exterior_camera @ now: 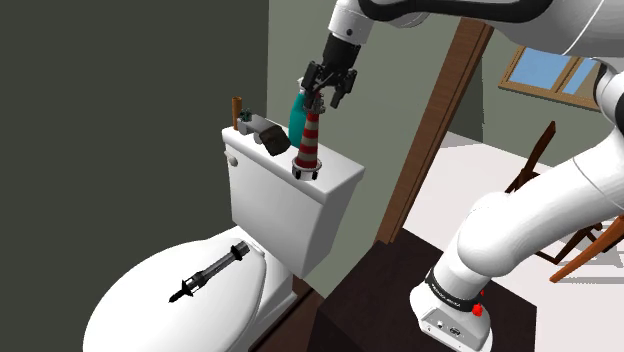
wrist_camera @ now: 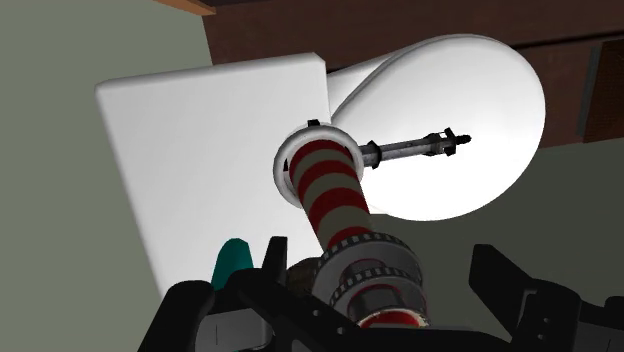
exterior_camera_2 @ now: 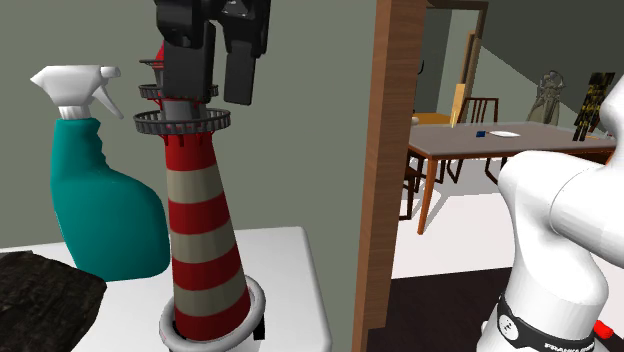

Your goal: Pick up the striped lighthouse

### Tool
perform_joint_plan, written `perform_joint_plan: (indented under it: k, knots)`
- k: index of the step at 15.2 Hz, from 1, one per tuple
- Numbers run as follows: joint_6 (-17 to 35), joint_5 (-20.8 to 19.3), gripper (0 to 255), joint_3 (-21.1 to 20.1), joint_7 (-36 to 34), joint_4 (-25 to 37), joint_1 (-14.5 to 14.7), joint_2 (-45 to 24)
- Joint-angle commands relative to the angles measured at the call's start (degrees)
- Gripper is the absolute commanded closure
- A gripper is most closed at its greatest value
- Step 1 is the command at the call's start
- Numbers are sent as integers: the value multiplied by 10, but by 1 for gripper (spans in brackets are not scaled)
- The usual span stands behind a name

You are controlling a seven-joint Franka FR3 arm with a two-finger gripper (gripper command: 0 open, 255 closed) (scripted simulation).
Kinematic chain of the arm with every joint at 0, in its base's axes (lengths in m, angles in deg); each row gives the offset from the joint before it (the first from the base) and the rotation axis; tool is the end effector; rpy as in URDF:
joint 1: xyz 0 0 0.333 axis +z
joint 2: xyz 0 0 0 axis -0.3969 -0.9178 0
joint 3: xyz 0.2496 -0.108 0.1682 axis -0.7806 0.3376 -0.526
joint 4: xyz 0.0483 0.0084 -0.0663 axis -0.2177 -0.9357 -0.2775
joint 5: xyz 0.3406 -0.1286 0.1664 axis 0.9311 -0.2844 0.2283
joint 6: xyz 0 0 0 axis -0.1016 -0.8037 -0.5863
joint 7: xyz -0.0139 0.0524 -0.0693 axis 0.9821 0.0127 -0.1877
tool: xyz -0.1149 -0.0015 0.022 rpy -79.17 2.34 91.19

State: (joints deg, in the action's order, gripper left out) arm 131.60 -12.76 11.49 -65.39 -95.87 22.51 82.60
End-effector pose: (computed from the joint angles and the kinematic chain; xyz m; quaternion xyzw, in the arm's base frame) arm 0.4403 0.0759 0.6340 -0.9918 0.0780 -0.0843 0.0558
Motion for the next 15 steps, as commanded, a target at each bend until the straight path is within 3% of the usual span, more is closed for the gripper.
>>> perform_joint_plan:
  k: [1, 3, 4, 15]
  knots:
    - [16, 1, 0, -1, 1, -17, 0, 2]
    - [20, 1, 0, -1, 2, -23, 0, 3]
    - [19, 1, 255, -2, 0, -21, 1, 3]
    - [5, 0, 255, 0, 0, -5, 0, 0]
